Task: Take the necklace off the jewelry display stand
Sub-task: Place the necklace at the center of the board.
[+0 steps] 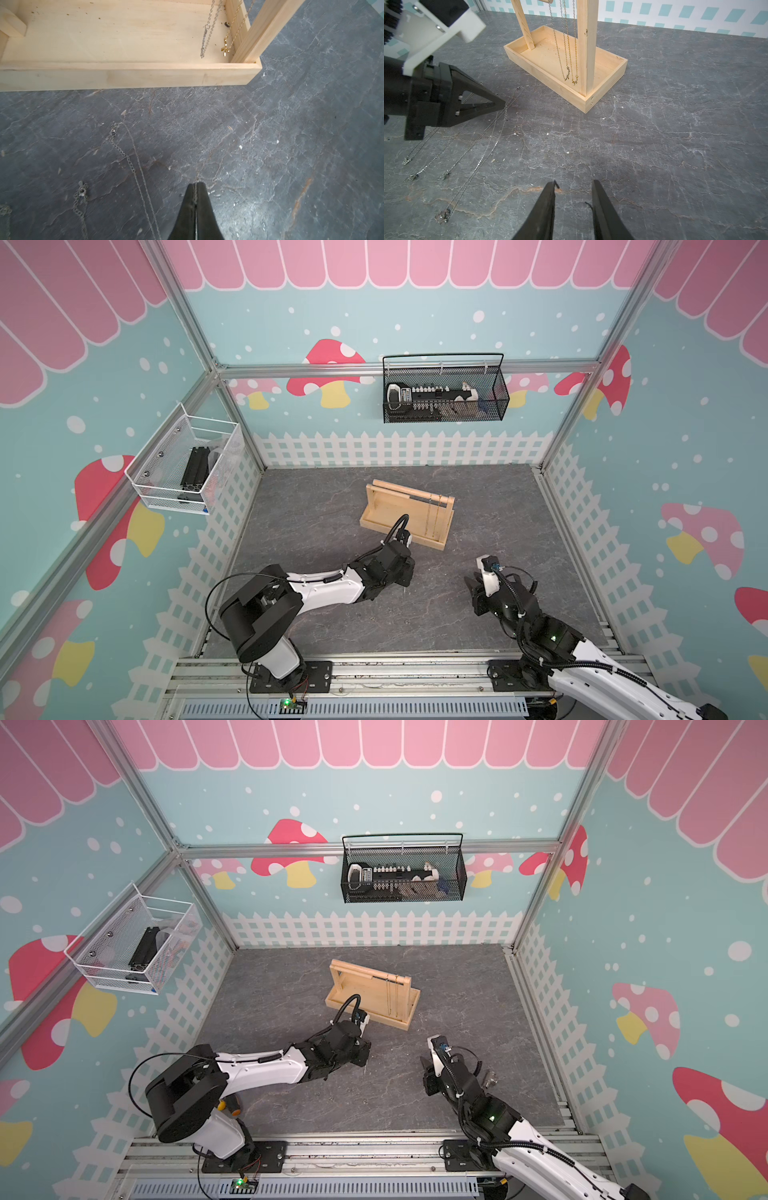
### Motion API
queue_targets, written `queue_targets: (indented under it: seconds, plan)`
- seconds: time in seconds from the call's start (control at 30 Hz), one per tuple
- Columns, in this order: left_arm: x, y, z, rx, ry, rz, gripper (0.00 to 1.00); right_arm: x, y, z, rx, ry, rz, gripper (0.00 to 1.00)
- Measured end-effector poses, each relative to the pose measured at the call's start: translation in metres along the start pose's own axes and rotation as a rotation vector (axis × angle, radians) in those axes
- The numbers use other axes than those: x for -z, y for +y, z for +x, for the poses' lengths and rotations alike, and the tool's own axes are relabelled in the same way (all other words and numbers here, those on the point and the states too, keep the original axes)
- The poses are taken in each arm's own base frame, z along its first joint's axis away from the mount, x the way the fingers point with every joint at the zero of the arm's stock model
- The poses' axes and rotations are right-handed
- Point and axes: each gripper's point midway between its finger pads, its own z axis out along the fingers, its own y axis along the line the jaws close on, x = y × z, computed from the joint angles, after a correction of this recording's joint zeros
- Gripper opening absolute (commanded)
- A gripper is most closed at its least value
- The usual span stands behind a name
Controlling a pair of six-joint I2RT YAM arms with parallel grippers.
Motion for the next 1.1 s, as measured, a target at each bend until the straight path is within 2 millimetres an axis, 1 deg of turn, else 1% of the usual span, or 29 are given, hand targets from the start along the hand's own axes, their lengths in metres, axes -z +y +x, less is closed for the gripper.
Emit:
queue_targets:
  seconds: [0.17,0.3,0.5,0.6,0.83,1.0,1.1]
  plan:
    - [-0.01,0.003,-0.007,0.015,-0.007,0.0,0.0,0.0,0.0,0.001,0.001,0.004,-0.002,0.32]
    - [-0.017,0.007,-0.004,0.02,0.008,-0.01,0.0,0.0,0.001,0.001,0.001,0.004,-0.003,0.32]
    - [-0.026,0.008,0.0,0.018,0.027,-0.018,0.01,0.0,0.001,0.001,0.001,0.004,-0.005,0.32]
    - [-0.027,0.008,0.0,0.018,0.028,-0.02,0.06,0.0,0.001,0.001,0.001,0.004,-0.005,0.32]
    - [-0.027,0.008,-0.005,0.016,0.018,-0.022,0.26,0.0,0.001,0.001,0.001,0.004,-0.005,0.32]
    - [-0.027,0.01,-0.005,0.011,0.017,-0.034,0.26,0.0,0.001,0.001,0.001,0.004,-0.005,0.32]
    - [-0.023,0.01,-0.006,0.01,0.019,-0.036,0.21,0.0,0.001,0.001,0.001,0.004,-0.005,0.32]
